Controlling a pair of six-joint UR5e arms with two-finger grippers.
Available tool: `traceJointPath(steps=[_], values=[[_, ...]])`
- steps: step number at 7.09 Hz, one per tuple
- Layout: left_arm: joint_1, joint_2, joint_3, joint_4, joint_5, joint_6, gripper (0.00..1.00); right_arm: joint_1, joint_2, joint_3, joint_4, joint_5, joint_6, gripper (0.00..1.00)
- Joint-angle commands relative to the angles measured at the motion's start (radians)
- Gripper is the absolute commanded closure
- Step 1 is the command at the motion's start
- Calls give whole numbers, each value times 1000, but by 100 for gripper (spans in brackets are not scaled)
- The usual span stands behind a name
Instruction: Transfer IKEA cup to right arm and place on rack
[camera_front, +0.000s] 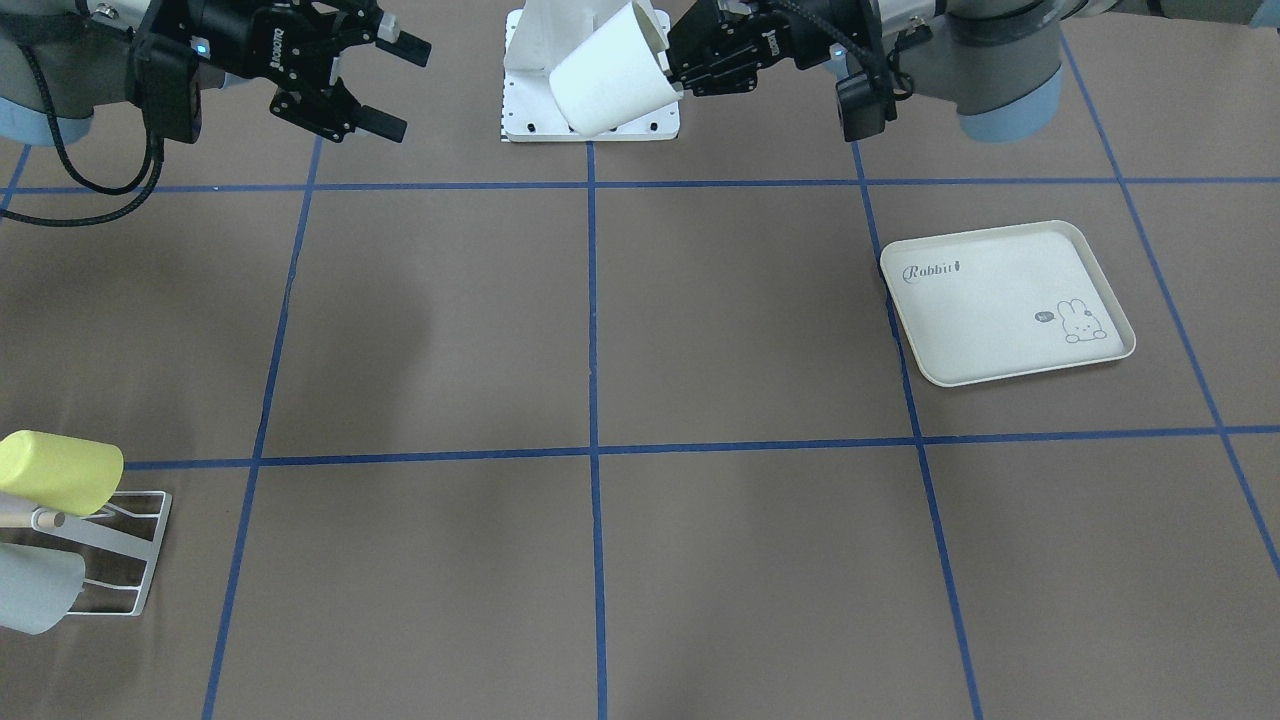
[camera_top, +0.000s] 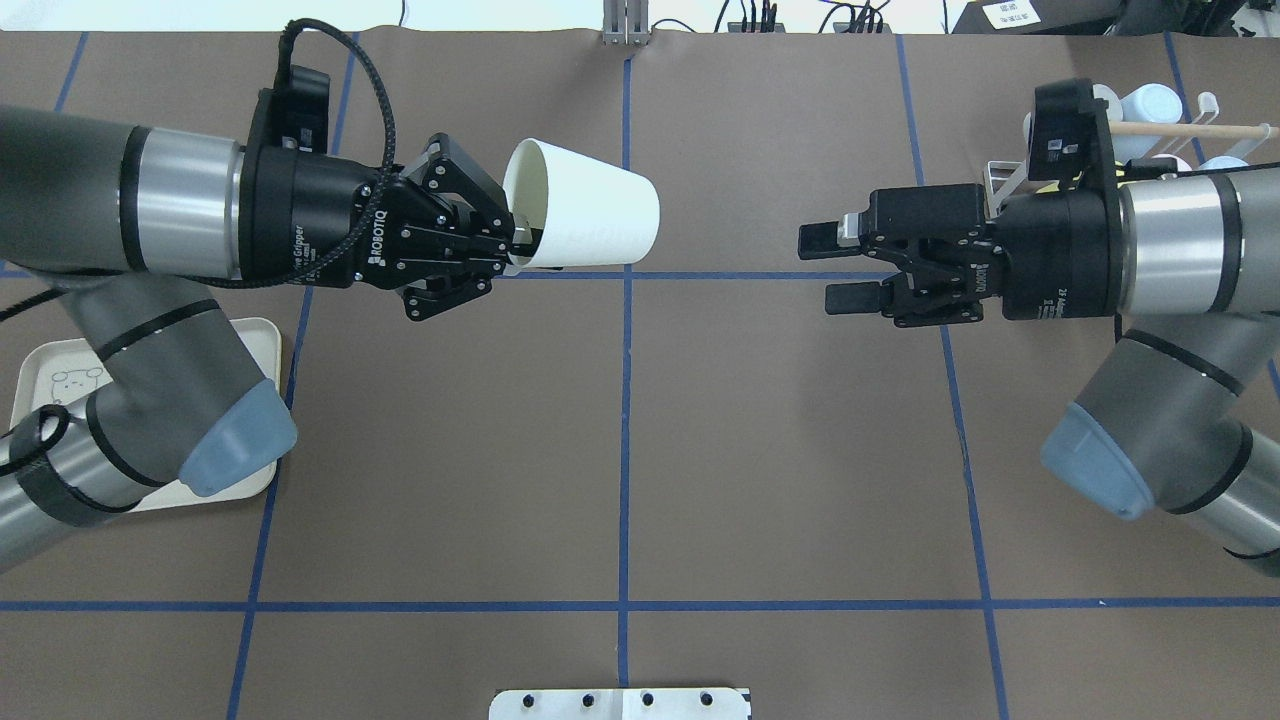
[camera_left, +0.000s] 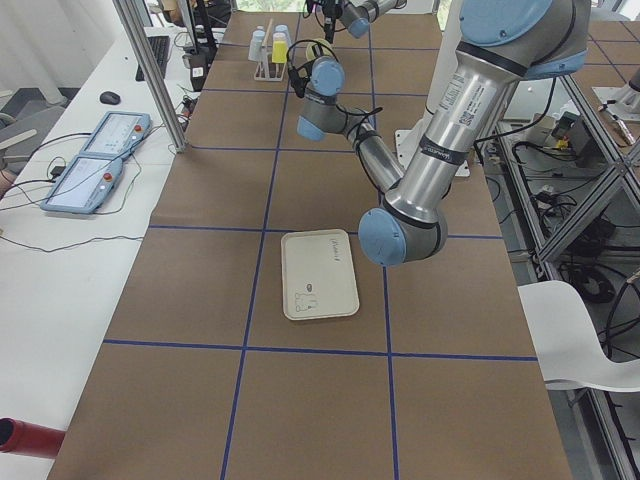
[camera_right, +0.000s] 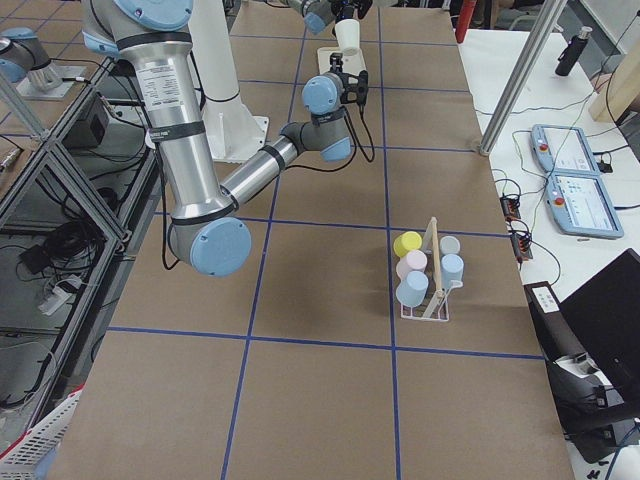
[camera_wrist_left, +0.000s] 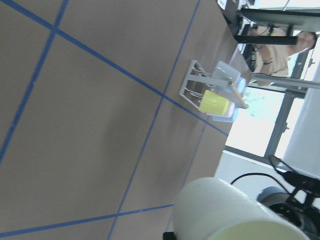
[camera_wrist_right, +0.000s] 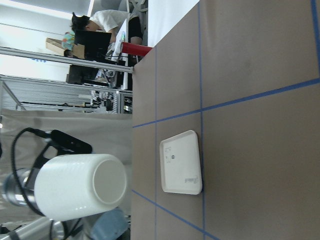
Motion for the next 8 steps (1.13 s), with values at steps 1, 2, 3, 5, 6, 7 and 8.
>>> traceJointPath(steps=[1, 2, 3, 5, 6, 7, 8], values=[[58, 0, 104, -315, 116, -107, 100, -123, 17, -3, 186, -198, 103, 0], [73, 0, 136, -415, 149, -171, 100, -158, 43, -3, 208, -260, 118, 0], [107, 0, 138, -477, 198, -194, 100, -165, 63, -1, 209, -286, 134, 0], [184, -5, 124, -519, 274, -199, 100, -174, 79, -1, 210, -326, 140, 0], [187, -5, 119, -519, 274, -199, 100, -174, 80, -1, 209, -326, 140, 0], [187, -14, 119, -516, 276, -199, 100, -183, 82, -3, 207, -325, 141, 0], [193, -20, 122, -511, 276, -199, 100, -186, 82, -1, 207, -325, 146, 0]])
